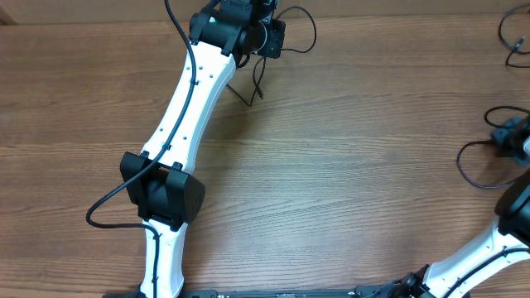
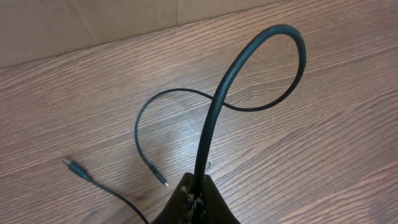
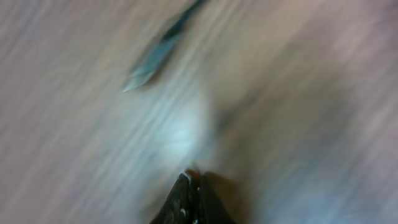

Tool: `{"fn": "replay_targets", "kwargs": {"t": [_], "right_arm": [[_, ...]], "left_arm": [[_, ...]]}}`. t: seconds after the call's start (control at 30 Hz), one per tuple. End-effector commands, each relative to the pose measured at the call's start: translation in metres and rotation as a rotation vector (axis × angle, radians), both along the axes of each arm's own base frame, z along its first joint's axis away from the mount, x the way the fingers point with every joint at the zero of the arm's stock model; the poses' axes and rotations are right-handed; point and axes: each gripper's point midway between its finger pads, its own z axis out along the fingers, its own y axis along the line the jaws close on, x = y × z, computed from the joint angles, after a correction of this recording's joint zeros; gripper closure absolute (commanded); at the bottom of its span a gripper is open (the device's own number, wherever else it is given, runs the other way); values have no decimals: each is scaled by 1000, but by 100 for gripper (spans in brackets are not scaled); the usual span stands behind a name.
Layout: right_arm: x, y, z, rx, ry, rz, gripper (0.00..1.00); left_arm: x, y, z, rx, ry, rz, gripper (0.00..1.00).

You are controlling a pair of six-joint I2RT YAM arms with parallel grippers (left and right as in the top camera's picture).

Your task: Untangle cables

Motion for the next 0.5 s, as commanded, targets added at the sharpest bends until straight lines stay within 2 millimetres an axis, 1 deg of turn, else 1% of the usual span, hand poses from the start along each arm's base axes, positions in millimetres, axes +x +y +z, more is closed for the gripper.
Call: {"fn": "replay_targets", "kwargs": {"t": [0.0,0.1,0.27,0.4,0.47], "right_arm": [[49,58,14,180,-128,180,96],[74,89,36,209,-138,263,96],[123,153,83,203,-187,428,96],[161,222,133,190,-270,589,96],[173,261,153,193,-311,673,96]], "left_arm": [[4,5,25,-16,-63,-1,96],[10,2,31,-50,-87,21,96],[18,-2,43,-129,-111,74,96],[19,-4,45,-214,-74,151,96],[15,-12,46,-305,-17,169,96]]}}
